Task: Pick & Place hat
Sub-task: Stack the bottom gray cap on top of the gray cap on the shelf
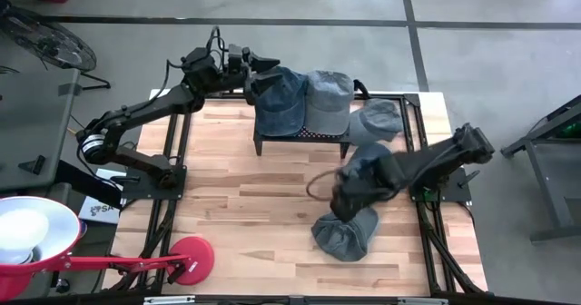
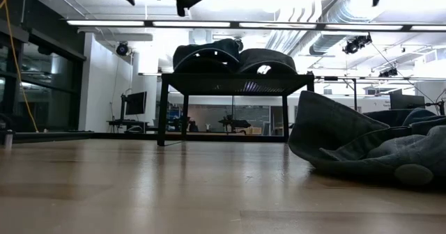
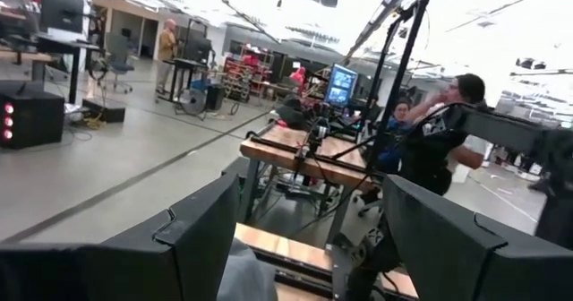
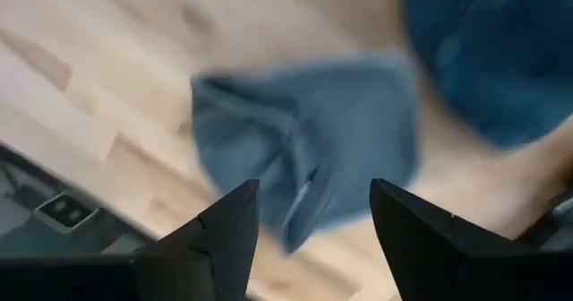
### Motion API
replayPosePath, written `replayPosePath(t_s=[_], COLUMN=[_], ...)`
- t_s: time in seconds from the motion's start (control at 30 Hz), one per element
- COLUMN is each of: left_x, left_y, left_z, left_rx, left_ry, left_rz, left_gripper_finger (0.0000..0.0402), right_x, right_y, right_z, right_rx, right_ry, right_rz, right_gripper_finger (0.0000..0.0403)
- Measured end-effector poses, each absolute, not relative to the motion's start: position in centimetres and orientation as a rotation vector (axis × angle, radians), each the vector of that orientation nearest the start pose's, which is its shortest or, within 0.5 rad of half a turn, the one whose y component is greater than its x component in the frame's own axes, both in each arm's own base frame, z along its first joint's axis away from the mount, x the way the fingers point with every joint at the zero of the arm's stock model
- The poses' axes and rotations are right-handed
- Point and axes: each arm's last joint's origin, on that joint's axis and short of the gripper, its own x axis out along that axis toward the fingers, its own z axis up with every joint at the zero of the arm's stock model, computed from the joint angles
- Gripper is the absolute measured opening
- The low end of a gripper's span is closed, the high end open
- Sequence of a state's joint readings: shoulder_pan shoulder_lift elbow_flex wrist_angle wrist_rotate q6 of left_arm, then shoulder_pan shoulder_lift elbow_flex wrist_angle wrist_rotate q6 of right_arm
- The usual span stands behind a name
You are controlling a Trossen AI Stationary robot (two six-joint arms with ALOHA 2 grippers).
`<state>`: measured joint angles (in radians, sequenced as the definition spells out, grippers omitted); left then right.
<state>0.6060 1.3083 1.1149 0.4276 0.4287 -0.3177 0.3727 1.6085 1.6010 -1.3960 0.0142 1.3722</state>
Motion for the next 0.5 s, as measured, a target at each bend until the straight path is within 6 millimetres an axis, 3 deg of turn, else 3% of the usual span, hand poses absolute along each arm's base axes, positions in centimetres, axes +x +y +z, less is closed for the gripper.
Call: replayPosePath(t_s=[0.2,0.5], left_x=[25.0,25.0], left_y=[15.9,15.9], left_z=[38.8,38.7], left_rx=[-0.222,-0.227], left_ry=[-0.191,-0.182], left_rz=[0.141,0.142], left_gripper_finger=[0.0273,0.0273], right_x=[26.6,24.6], right_y=[14.5,19.3], right_z=[28.9,25.0], right_rx=[1.090,1.375], right_ry=[1.314,1.183], right_rz=[-0.724,-0.832], right_gripper_finger=[0.0204,0.0204])
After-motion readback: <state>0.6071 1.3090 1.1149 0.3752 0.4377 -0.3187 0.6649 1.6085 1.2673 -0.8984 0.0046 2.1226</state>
